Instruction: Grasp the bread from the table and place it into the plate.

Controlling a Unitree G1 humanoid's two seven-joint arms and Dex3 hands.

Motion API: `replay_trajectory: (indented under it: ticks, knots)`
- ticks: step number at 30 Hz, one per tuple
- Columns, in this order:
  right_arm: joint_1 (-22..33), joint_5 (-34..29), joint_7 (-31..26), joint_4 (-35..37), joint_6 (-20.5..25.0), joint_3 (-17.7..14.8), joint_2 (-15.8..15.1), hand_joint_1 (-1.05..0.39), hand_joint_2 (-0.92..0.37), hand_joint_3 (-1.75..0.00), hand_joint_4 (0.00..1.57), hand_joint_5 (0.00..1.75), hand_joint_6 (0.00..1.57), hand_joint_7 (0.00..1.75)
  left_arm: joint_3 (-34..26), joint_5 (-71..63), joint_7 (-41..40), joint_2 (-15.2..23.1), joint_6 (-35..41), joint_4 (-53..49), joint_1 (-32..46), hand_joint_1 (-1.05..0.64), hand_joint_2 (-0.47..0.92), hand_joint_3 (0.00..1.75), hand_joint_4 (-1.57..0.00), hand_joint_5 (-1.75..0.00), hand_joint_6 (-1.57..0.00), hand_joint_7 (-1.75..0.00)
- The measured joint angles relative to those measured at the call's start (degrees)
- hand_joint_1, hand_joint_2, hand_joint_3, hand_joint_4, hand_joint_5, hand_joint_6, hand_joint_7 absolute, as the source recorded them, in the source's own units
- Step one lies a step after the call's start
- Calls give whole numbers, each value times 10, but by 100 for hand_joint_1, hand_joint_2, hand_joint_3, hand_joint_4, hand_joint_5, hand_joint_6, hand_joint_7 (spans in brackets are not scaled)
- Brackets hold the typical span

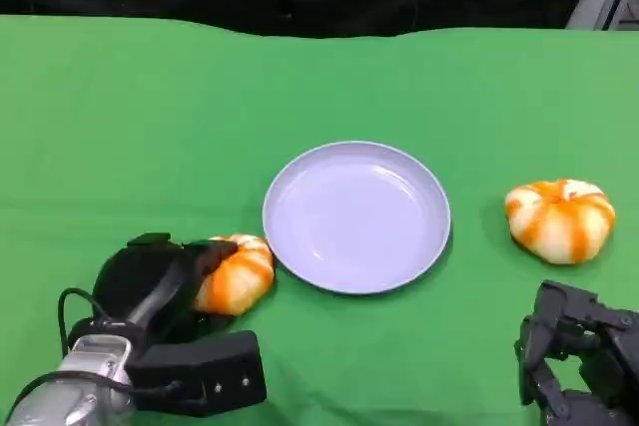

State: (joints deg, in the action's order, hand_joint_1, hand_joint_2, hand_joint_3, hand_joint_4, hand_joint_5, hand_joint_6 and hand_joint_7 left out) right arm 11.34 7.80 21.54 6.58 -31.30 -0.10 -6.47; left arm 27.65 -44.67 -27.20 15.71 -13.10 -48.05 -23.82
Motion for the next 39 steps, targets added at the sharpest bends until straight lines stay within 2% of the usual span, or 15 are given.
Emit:
replay_trajectory:
  ticks: [1,2,4,8,16,20,24,27,34,35,37,39]
  knots:
    - [0,0,0,0,0,0,0,-10,-61,-114,83,175,71,165,0,0,-7,0,-3,0,1,-11,92,29,-58,-166,-81,-109]
    - [0,0,0,0,0,0,0,-10,-61,-114,83,175,71,165,0,0,-12,0,-5,0,1,-11,92,29,-57,-168,-76,-119]
    - [0,0,0,0,0,0,0,-10,-61,-114,84,175,71,165,0,0,-19,1,-8,0,1,-11,92,29,-56,-170,-72,-128]
    - [-1,0,0,1,0,0,0,-9,-62,-113,83,175,70,165,-6,2,-16,6,-6,17,6,-11,92,27,-58,-163,-70,-127]
    - [-2,-1,-1,4,-1,-1,0,-8,-63,-112,82,175,70,165,-30,16,6,37,9,84,17,-10,92,21,-57,-173,-68,-141]
    - [-2,1,0,4,0,-1,0,-8,-63,-112,82,175,70,165,-39,14,10,54,21,116,18,-12,92,22,-60,-167,-71,-133]
    - [-2,6,2,4,0,-1,-1,-9,-62,-112,81,175,69,165,-48,12,12,64,28,153,21,-14,92,24,-59,-170,-67,-141]
    - [-4,7,5,6,0,-1,-1,-11,-62,-111,82,175,70,165,-49,10,16,65,29,184,21,-14,92,28,-55,-174,-59,-150]
    - [-6,5,3,11,0,-3,-1,-11,-63,-109,82,175,71,164,-31,-14,27,40,33,204,-1,-17,92,32,-56,-172,-62,-144]
    - [-6,5,3,11,0,-3,-1,-10,-63,-109,82,175,71,164,-29,-14,28,33,33,203,-6,-17,92,30,-59,-169,-69,-129]
    - [-6,5,1,11,1,-3,-1,-10,-64,-109,82,175,71,164,-21,-16,33,19,34,191,-23,-19,92,27,-67,-153,-96,-65]
    - [-6,5,1,11,2,-3,-1,-10,-64,-109,82,175,70,164,-14,-22,38,8,35,178,-41,-19,92,27,-69,-149,-104,-46]
